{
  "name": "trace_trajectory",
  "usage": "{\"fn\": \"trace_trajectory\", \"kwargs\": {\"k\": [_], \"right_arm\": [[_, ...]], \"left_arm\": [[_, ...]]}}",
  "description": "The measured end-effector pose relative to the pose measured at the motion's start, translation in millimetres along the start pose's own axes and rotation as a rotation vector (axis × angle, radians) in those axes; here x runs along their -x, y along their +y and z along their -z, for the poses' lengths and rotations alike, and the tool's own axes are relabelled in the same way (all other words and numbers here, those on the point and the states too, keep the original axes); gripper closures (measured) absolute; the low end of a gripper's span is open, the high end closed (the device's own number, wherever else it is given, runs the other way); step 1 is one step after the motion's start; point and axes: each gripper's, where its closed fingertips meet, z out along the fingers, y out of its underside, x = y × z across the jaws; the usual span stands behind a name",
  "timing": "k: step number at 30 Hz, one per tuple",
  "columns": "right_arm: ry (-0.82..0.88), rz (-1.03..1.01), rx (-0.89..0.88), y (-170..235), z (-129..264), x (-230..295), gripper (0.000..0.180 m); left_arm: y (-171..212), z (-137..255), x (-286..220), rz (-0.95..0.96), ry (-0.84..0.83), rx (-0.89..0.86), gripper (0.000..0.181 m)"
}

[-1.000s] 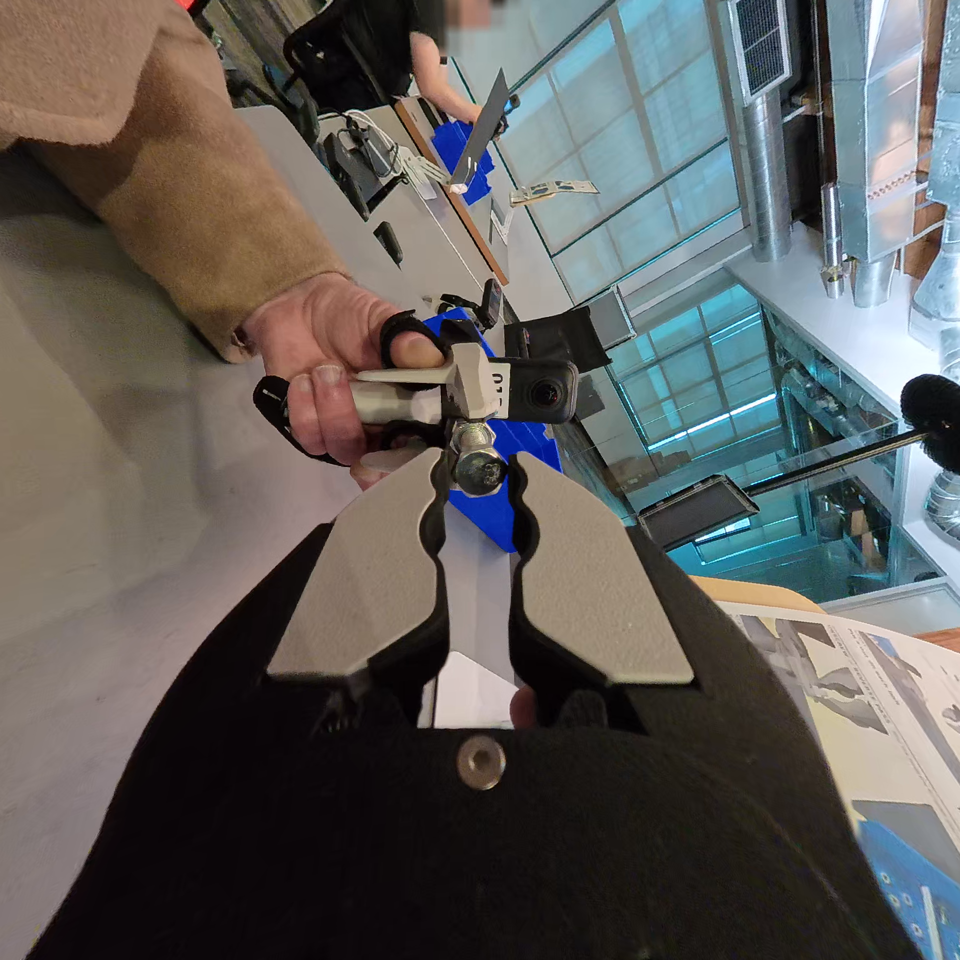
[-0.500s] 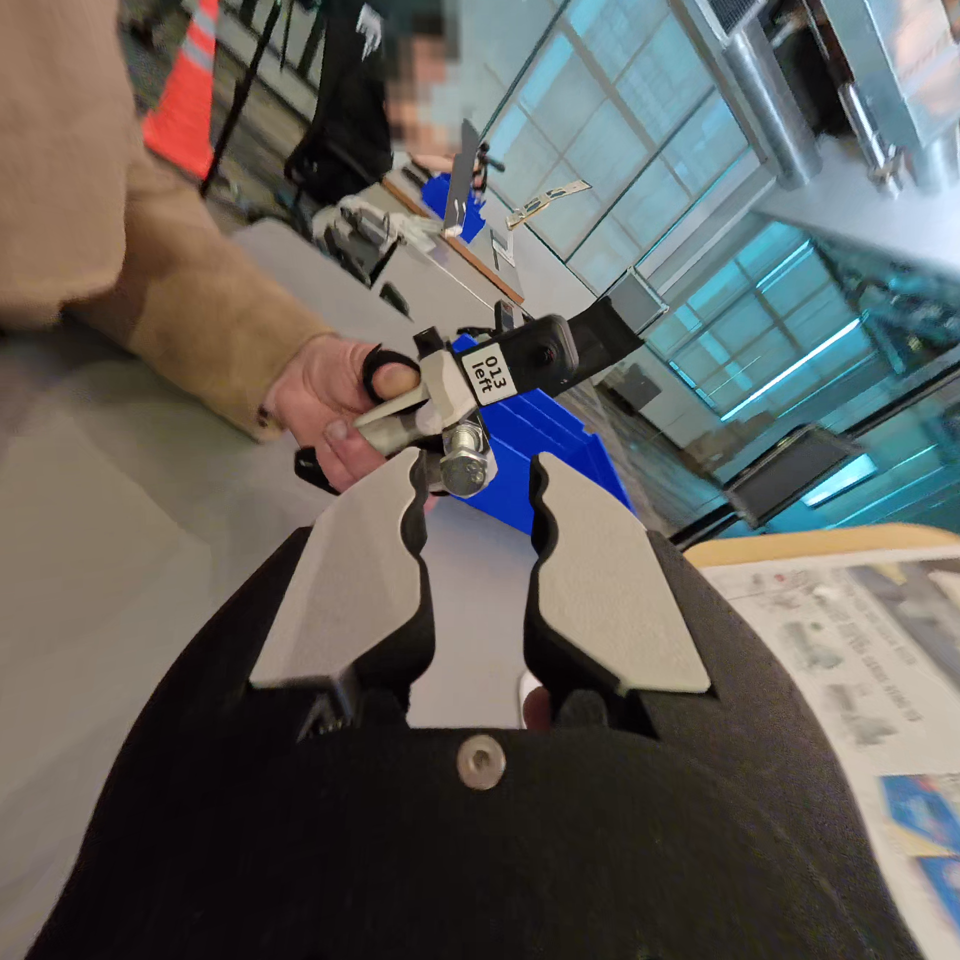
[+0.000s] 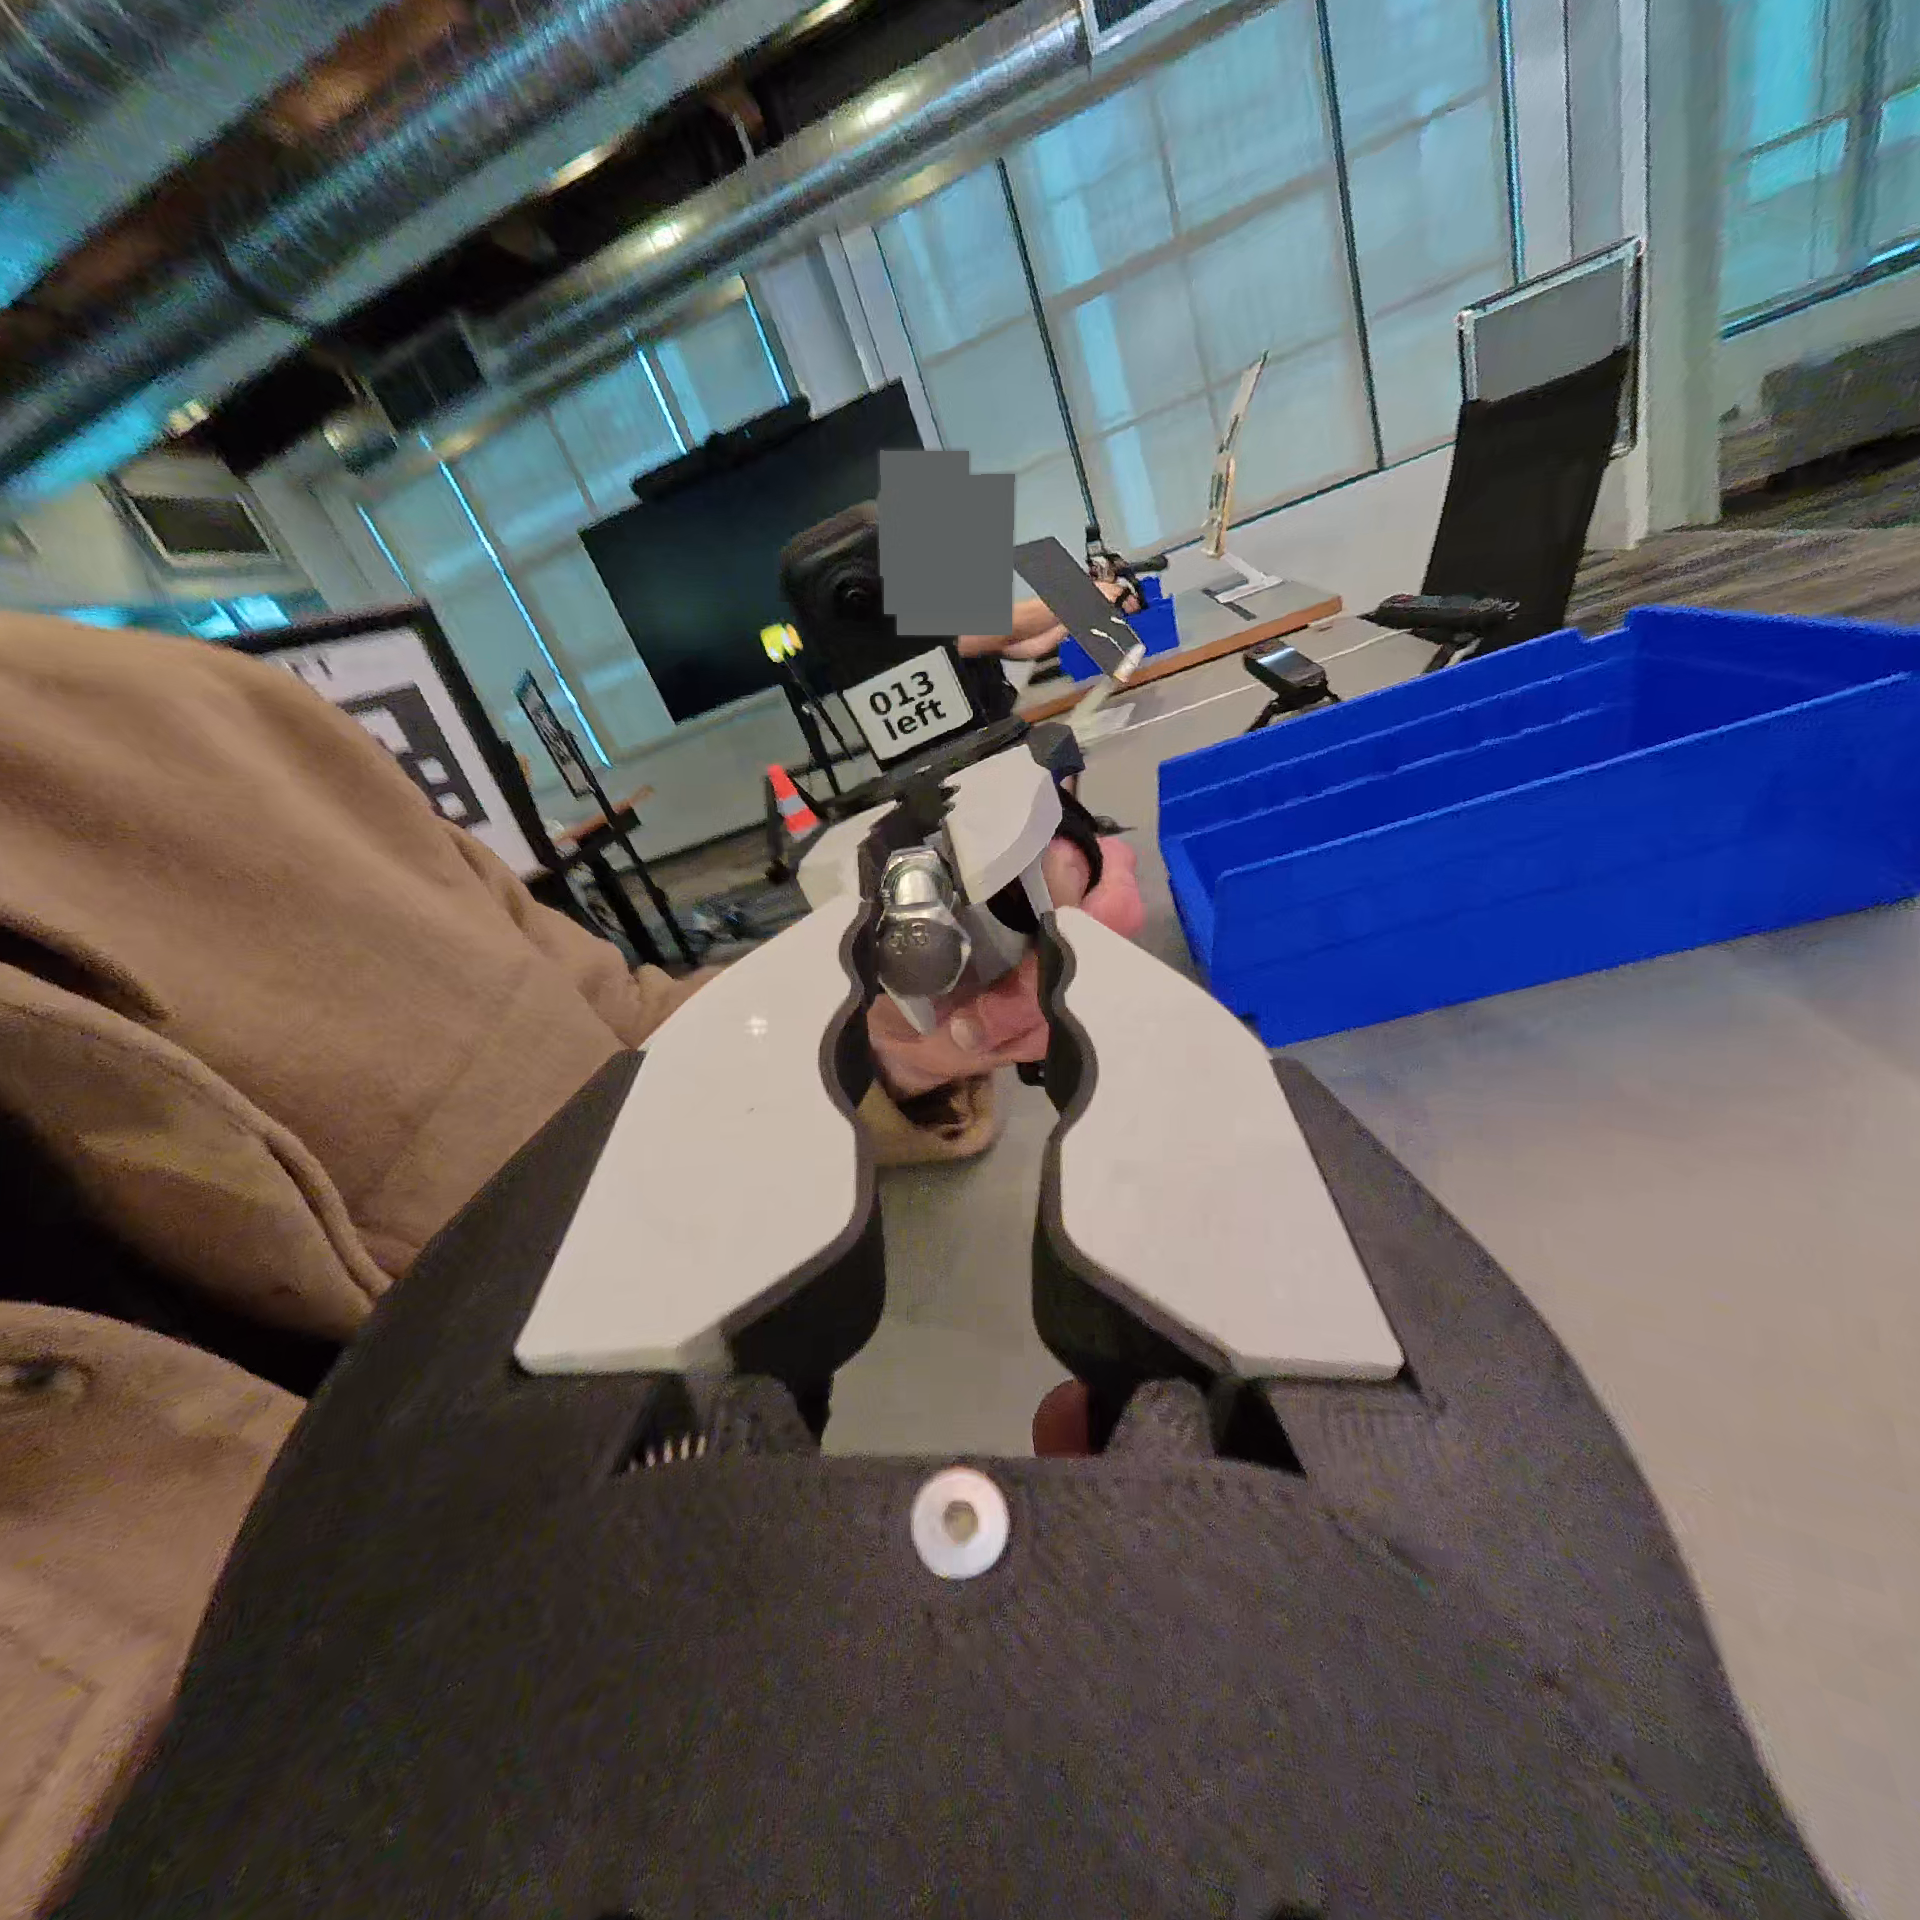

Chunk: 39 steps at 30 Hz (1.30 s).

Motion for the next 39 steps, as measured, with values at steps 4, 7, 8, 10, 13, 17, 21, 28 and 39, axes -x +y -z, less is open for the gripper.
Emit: {"fn": "trace_trajectory", "kwargs": {"k": [4,7,8,10,13,17,21,28,39], "right_arm": [[-0.034,-0.090,-0.019,1,-1,1,0.153],[-0.056,-0.119,-0.014,3,-2,3,0.156],[-0.063,-0.129,-0.016,3,-3,4,0.157],[-0.066,-0.131,-0.021,4,-3,5,0.162],[-0.068,-0.112,-0.014,5,-4,6,0.162],[-0.036,0.033,-0.005,4,-2,8,0.162],[0.028,0.279,0.037,5,2,6,0.162],[0.122,0.752,0.149,5,10,6,0.161],[0.159,0.989,0.227,0,16,15,0.162]], "left_arm": [[-1,0,0,-0.076,-0.036,0.022,0.162],[0,-1,-1,-0.120,-0.057,0.042,0.162],[-1,-1,-1,-0.130,-0.061,0.038,0.162],[0,-1,0,-0.148,-0.076,0.051,0.162],[-2,-1,-1,-0.147,-0.073,0.039,0.162],[-2,-2,-1,-0.069,-0.045,0.032,0.162],[0,-5,0,0.180,0.044,-0.026,0.162],[5,-10,-2,0.541,0.223,-0.111,0.163],[2,-4,0,0.574,0.253,-0.153,0.163]]}}
